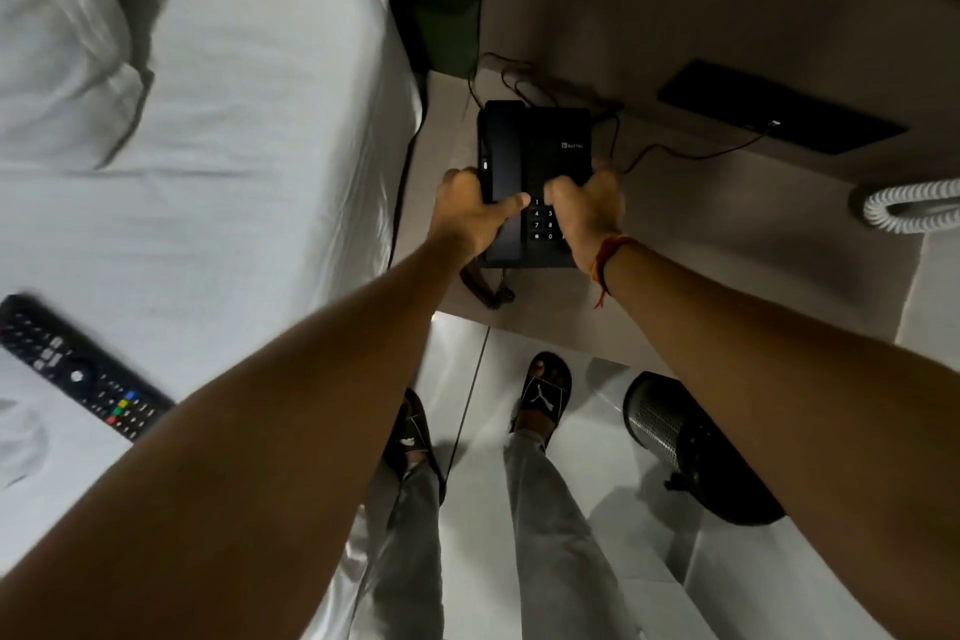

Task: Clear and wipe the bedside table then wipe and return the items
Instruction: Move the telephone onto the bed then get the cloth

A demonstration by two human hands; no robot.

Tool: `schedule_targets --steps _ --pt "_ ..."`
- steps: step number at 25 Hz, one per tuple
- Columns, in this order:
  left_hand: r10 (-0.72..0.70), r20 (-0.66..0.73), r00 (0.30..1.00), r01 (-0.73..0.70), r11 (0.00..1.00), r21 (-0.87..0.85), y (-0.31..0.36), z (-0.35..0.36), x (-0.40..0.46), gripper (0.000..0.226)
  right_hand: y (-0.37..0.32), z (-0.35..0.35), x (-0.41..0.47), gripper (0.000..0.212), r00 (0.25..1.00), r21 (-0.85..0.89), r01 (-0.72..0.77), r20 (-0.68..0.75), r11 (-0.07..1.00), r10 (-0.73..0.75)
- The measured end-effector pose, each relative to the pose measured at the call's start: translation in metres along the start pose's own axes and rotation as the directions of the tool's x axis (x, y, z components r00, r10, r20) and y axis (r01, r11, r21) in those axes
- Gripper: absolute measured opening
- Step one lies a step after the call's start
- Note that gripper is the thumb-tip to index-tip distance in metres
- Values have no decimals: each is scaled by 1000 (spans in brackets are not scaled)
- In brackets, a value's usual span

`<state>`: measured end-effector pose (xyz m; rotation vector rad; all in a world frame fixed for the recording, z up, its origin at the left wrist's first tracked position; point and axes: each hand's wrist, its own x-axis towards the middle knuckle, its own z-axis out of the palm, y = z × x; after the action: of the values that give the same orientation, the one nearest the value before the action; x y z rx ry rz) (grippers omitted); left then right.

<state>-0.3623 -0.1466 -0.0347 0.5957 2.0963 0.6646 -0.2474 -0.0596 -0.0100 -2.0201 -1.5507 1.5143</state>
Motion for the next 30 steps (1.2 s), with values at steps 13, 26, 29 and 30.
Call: schedule_targets --steps 13,26,29,30 --pt "106 -259 960 -49 975 216 16 -236 -82 48 -146 77 -161 40 963 205 126 210 971 -170" --pt "41 -198 979 -36 999 29 -95 -308 -52 52 -117 186 -195 42 901 169 167 373 971 -220" --pt "172 -302 938 -75 948 309 -81 -296 -66 70 -109 166 -198 58 905 -19 263 351 965 -240" --pt "251 -301 920 -114 906 407 -70 -285 -73 72 -107 151 -202 64 907 -87 310 327 947 -267"
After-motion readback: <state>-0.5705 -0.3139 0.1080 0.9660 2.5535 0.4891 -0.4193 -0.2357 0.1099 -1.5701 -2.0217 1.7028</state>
